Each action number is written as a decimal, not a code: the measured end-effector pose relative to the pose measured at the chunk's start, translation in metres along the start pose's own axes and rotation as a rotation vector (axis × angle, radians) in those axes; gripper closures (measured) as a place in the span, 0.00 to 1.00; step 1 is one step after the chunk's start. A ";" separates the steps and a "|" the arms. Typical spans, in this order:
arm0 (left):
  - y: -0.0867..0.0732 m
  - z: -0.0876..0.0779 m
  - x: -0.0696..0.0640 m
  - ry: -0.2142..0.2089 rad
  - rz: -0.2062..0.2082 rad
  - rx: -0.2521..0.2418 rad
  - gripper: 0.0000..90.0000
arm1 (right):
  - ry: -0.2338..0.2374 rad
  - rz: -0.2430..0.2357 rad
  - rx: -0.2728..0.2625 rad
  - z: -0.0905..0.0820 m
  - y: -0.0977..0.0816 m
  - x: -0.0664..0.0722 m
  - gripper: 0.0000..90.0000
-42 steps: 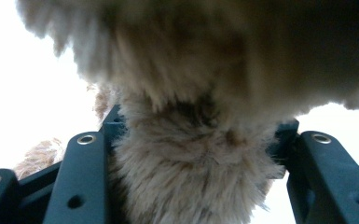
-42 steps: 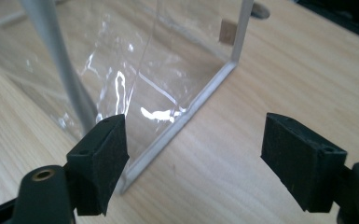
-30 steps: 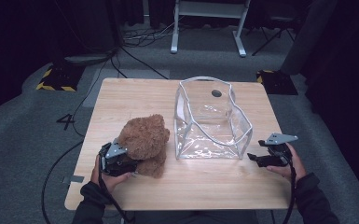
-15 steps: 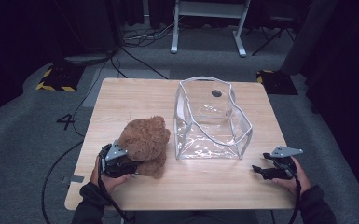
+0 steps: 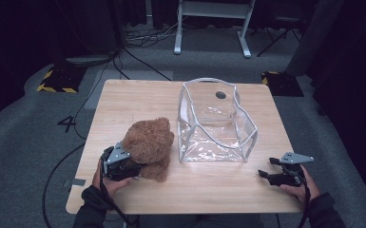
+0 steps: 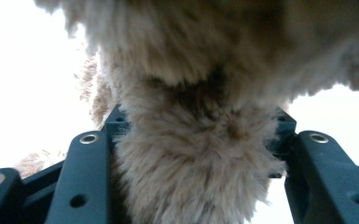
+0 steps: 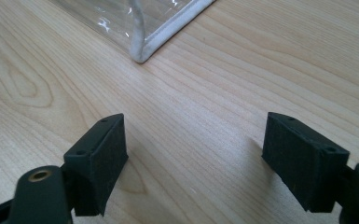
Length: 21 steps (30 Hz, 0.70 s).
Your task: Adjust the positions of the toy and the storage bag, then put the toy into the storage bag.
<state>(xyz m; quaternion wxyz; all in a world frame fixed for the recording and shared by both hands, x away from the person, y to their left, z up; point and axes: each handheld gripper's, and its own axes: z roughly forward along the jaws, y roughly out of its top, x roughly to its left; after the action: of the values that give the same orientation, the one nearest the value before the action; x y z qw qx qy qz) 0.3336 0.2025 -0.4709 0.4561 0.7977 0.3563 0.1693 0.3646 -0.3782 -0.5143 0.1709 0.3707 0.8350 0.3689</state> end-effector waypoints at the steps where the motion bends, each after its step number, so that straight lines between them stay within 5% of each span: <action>1: 0.000 0.000 0.000 -0.004 -0.007 0.001 0.51 | -0.002 -0.001 0.000 0.000 0.000 0.000 0.25; 14: 0.003 -0.002 -0.007 0.002 0.021 -0.018 0.64 | 0.001 -0.005 -0.001 0.001 0.001 -0.001 0.24; 21: 0.005 -0.004 -0.011 -0.022 -0.019 -0.045 0.67 | 0.001 -0.004 -0.001 0.001 0.001 -0.001 0.24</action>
<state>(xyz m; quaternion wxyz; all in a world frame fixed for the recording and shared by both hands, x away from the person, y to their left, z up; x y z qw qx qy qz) 0.3260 0.1946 -0.4638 0.4795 0.7856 0.3548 0.1645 0.3658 -0.3784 -0.5144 0.1715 0.3688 0.8358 0.3689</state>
